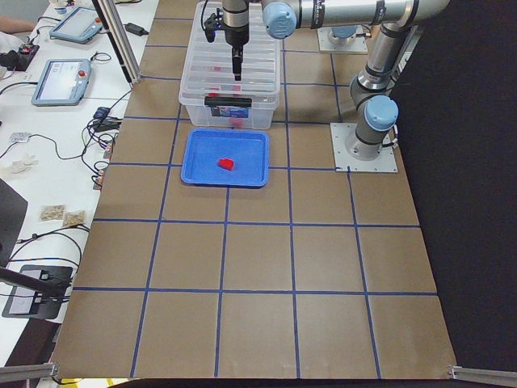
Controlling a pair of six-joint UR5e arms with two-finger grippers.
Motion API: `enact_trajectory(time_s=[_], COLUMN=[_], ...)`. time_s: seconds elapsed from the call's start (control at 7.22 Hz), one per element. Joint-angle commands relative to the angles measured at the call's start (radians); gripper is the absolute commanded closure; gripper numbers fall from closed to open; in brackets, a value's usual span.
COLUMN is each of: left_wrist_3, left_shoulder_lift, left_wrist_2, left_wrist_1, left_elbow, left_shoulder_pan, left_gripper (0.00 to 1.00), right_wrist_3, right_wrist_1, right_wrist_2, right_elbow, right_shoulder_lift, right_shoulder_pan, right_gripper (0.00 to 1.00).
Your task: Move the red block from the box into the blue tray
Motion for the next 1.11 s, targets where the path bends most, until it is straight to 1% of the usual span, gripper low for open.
enact_trajectory(time_s=[0.0,0.28,0.55,0.69,0.83,0.97], left_wrist_3=[0.007,0.007,0.007,0.005,0.005,0.005], left_shoulder_lift=[0.007,0.004,0.004,0.003,0.001,0.001], left_wrist_2=[0.005,0.002,0.002,0.002,0.002,0.002], left_wrist_1=[-0.001,0.000,0.002,0.002,0.002,0.002], left_elbow=[-0.002,-0.002,-0.001,-0.001,-0.001,-0.001], left_shoulder_pan=[0.004,0.003,0.003,0.003,0.003,0.003], left_gripper=[0.00,0.00,0.00,0.00,0.00,0.00], right_wrist_3=[0.036,0.034,0.025,0.021,0.022,0.031], right_wrist_1=[-0.003,-0.001,-0.042,-0.041,-0.020,0.044], right_wrist_2=[-0.003,-0.003,-0.007,-0.016,-0.021,-0.023], right_elbow=[-0.002,-0.009,-0.014,-0.022,-0.052,-0.084], right_shoulder_lift=[0.003,0.003,0.000,-0.009,-0.035,-0.075], right_shoulder_pan=[0.041,0.041,0.040,0.032,0.035,0.036], right_gripper=[0.00,0.00,0.00,0.00,0.00,0.00])
